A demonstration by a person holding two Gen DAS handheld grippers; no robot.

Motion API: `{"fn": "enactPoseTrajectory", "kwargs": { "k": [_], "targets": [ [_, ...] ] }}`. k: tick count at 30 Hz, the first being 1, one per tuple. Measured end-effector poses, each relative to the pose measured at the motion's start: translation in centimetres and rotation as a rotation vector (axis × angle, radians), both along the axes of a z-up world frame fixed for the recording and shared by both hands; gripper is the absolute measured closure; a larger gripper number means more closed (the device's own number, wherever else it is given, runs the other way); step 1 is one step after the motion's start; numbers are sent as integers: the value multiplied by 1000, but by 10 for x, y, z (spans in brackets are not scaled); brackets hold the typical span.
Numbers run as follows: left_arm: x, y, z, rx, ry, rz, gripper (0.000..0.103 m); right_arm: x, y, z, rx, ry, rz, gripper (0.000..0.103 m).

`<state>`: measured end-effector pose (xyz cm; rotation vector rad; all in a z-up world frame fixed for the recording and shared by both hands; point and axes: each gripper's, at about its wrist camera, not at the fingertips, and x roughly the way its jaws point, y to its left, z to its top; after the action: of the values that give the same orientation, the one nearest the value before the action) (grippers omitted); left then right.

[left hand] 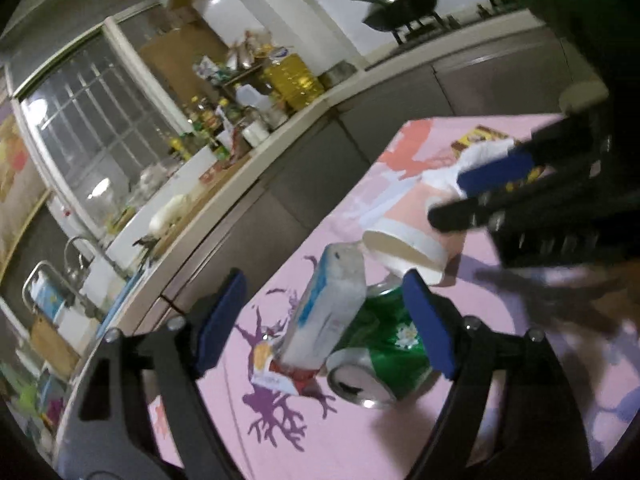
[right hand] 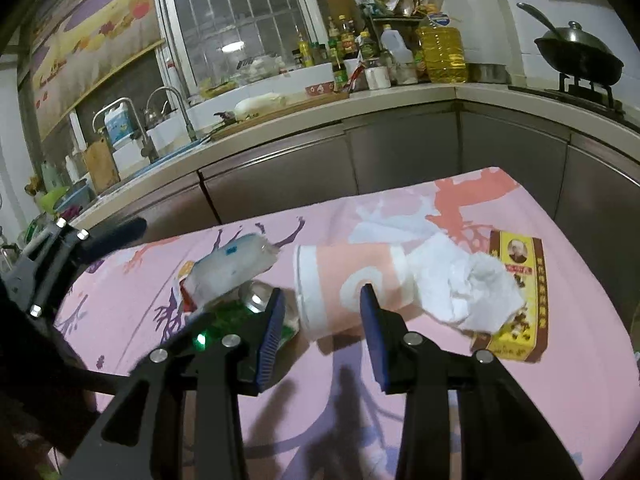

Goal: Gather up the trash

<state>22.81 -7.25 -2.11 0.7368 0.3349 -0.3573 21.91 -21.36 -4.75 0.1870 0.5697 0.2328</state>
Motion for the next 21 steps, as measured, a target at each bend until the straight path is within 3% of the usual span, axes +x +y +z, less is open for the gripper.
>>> {"fn": "enactPoseTrajectory", "kwargs": {
  "k": [7,11,13,18,21],
  "targets": [
    [22,4,-22,95,12,-16,26,13,-7,3,-29,-15,10,65],
    [29,4,-35,140,35,-29,28,29,-47,1,121,28,-59,59],
    [33,3,-37,136,67,-42,35,40,-66,-4,200,75,-82,53],
    [39,0,-36,101,121,-62,74,71,-92,-14,326,177,-91,51],
    [42,3,-31,50,178,-67,95,86,-88,-15,365,216,-41,51]
  ]
}}
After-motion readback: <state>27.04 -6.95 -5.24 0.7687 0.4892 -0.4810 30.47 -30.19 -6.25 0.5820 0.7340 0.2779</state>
